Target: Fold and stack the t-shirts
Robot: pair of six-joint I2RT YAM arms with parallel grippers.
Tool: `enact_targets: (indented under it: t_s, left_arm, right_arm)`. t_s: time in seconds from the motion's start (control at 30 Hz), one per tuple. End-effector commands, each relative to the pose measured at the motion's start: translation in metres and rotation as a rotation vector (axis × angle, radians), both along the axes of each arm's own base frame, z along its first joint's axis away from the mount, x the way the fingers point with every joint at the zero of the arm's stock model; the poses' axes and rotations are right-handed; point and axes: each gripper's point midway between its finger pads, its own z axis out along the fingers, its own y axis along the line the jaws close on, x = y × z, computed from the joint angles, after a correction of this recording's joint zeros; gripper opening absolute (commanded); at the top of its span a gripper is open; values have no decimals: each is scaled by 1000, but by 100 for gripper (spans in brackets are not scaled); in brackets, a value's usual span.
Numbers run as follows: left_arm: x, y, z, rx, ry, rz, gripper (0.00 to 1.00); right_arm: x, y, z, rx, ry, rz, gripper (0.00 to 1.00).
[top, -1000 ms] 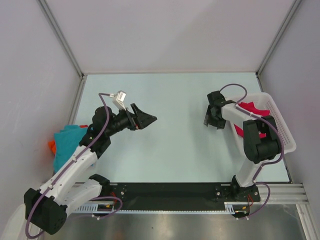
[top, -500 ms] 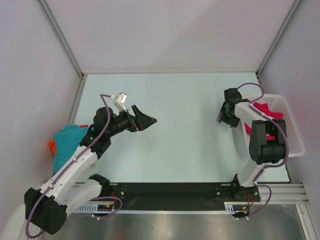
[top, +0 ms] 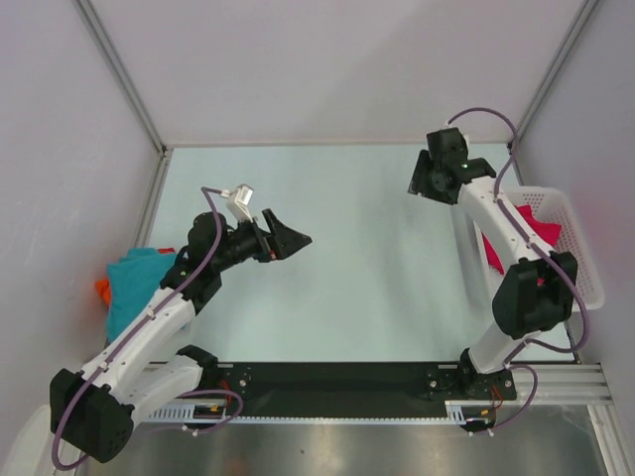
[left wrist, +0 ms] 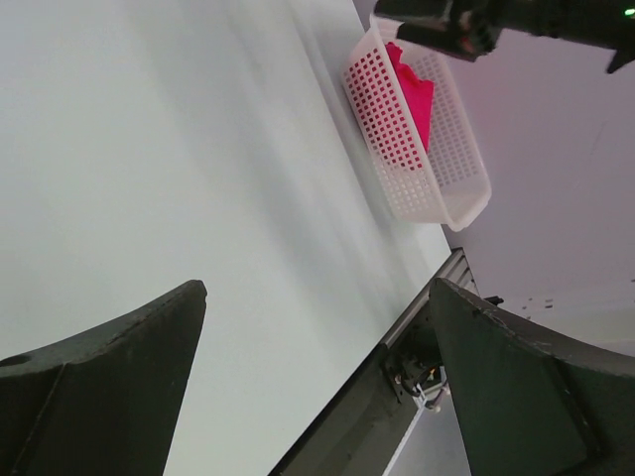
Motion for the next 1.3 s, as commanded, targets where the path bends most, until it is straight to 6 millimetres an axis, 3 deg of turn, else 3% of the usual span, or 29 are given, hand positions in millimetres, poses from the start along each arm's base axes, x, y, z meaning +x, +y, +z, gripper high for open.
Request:
enact_targets:
  t_s: [0.0,0.1,0.2,0.23,0.27,0.3,0.33,0.43,0.53,0.73,1.0,1.27]
  left_arm:
    - [2,6,3,18,-54,17,100]
    - [-2,5,0,17,-57,-6,100]
    - [-7,1,8,-11,-96,-46,100]
    - [-13,-1,15,-26,-123,-71,100]
    - [-15,-1,19,-33,-146,-83,100]
    - [-17,-1,22,-37,-162,-91,100]
    - [-21,-1,28,-40,-195,-100,100]
    - [-26,0,36,-39,-239,-115,100]
    - [-28,0,37,-40,-249,-129,100]
    - [-29,-8,36,-37,-238,-190,100]
    - [-37,-5,41,-41,-268,-195,100]
    - [-48,-5,46,-14,-287,-258,99]
  right_arm:
    - [-11,-14,56,16,-91,-33,64]
    - [-20,-36,59,-10,-87,-86,65]
    - [-31,-70,57,-23,-82,-163,67]
    - [-35,-71,45,17,-60,-149,67]
    - [-40,-92,37,37,-47,-196,68]
    - [-44,-101,37,63,-60,-220,68]
    - [-50,-107,21,91,-37,-231,69]
    - [-63,-135,0,114,-16,-321,69]
    - [-72,-158,-5,97,-27,-419,70]
    - [-82,-188,-19,23,0,-539,72]
    - [-77,-212,-27,-26,12,-641,72]
    - [-64,-221,-35,-27,21,-701,72]
